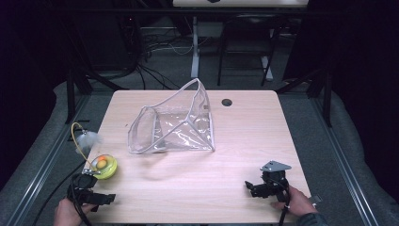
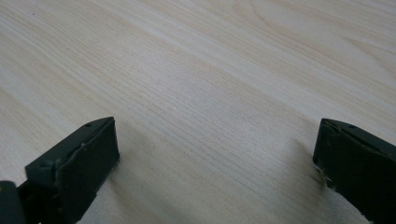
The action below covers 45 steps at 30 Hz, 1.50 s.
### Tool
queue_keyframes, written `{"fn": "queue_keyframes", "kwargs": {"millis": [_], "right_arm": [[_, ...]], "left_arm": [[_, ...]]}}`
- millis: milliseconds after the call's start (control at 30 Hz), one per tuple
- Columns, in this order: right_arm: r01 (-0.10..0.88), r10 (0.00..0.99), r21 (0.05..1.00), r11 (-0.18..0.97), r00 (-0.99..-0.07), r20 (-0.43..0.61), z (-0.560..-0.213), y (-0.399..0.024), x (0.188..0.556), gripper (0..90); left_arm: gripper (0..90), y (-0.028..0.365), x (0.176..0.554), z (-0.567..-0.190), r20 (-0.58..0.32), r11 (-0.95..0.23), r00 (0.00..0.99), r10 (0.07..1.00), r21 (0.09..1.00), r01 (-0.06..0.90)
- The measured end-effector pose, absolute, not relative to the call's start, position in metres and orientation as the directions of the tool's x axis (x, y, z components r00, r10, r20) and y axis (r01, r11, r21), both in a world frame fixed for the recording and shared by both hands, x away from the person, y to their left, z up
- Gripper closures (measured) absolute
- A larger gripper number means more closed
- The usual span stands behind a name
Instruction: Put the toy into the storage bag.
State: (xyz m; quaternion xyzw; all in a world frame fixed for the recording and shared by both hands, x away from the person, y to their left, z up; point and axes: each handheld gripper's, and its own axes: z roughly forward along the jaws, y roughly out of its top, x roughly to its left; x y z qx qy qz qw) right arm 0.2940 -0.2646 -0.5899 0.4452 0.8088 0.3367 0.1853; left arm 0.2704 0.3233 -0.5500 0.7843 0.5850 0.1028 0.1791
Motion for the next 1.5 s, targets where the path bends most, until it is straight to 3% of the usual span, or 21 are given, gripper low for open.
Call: {"fn": "queue_keyframes", "kwargs": {"millis": [500, 1500], "right_arm": [[0.595, 0.845, 0.711, 0.375, -0.535, 0.002, -0.59, -0.265, 0.294, 0.0], [0.595, 0.844, 0.71, 0.377, -0.536, 0.001, -0.59, -0.265, 0.294, 0.0]], "left_arm": [[0.1, 0.325, 0.274, -0.53, -0.092, -0.215, 0.285, 0.954, 0.454, 0.864], [0.0, 0.343, 0.294, -0.479, -0.052, -0.146, 0.215, 0.975, 0.581, 0.801]]}}
